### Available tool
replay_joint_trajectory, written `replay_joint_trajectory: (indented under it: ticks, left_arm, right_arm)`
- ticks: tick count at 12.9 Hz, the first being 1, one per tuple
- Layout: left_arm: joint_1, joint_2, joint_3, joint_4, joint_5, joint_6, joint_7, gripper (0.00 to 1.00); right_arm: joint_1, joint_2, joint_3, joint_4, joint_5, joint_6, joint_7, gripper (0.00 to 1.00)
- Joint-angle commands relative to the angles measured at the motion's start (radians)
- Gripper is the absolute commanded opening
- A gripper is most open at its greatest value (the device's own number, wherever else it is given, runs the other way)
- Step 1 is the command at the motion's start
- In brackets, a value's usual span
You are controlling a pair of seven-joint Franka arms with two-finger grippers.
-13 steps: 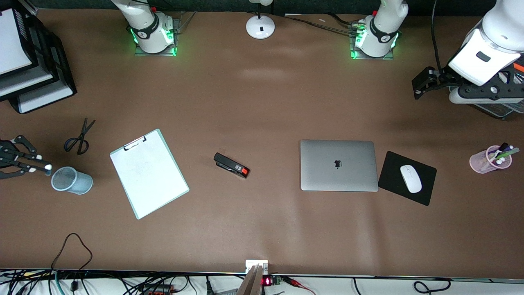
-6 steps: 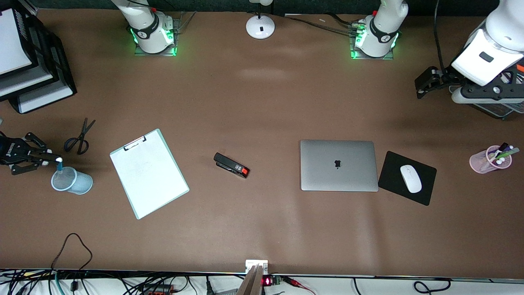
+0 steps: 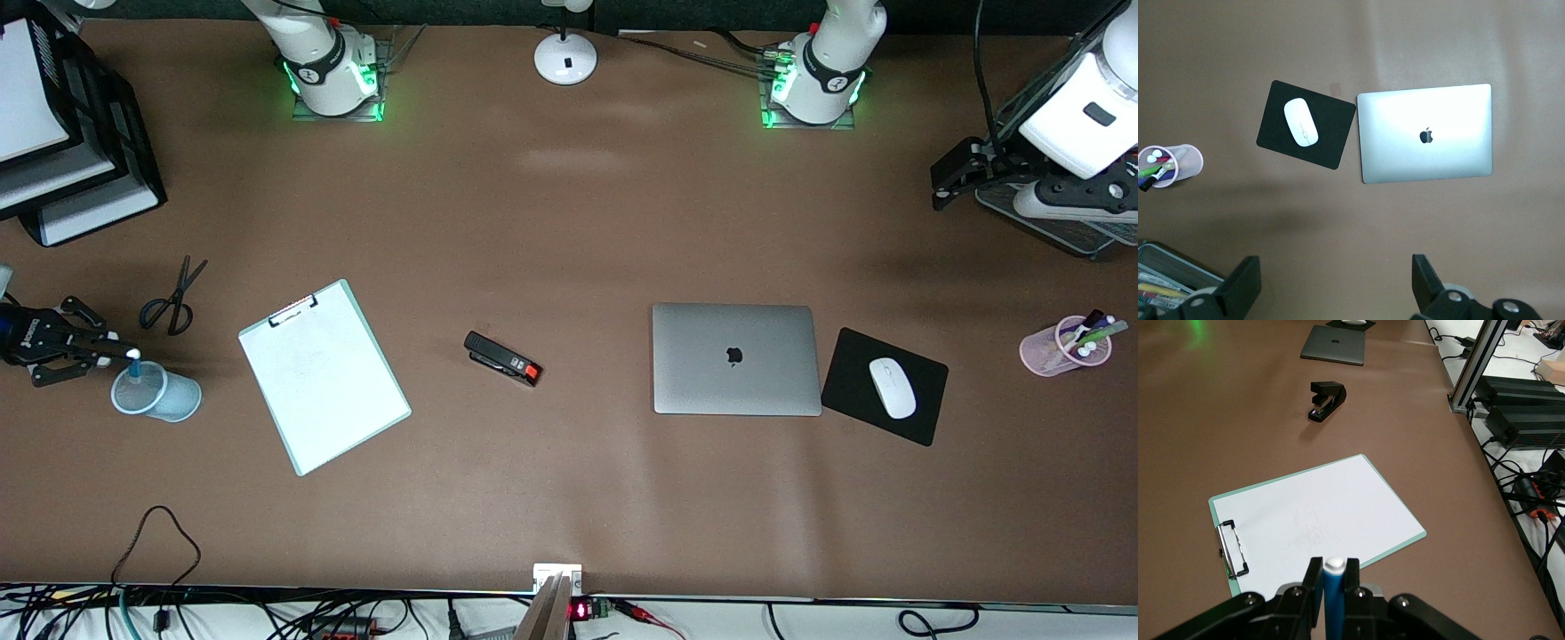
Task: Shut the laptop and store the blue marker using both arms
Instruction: 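Carry the blue marker over the light-blue pen cup and lower it in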
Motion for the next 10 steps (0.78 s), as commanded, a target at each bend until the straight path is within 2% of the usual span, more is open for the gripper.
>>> replay_joint_trajectory:
  ticks: [1,4,8,10]
  left_arm:
    - [0.013,-0.056,-0.002,-0.053,-0.026,0.004,0.028,1.00]
    - [0.056,-0.059,0.000,-0.055,-0.069,0.007,0.028,1.00]
    - [0.035,-0.090,0.012,-0.115,-0.070,0.041,0.038,1.00]
    - [-0.034,-0.111,0.076,-0.141,-0.070,0.047,0.035,1.00]
  right_arm:
    - [-0.023,0.045,0.012,0.042,0.061,-0.004,-0.020,0.02]
    - [-0.031,0.052,0.012,0.045,0.062,0.010,-0.023,0.02]
    - [-0.047,0.078,0.012,0.051,0.073,0.019,-0.020,0.02]
    - [-0.064,0.095,0.010,0.050,0.073,0.019,-0.023,0.02]
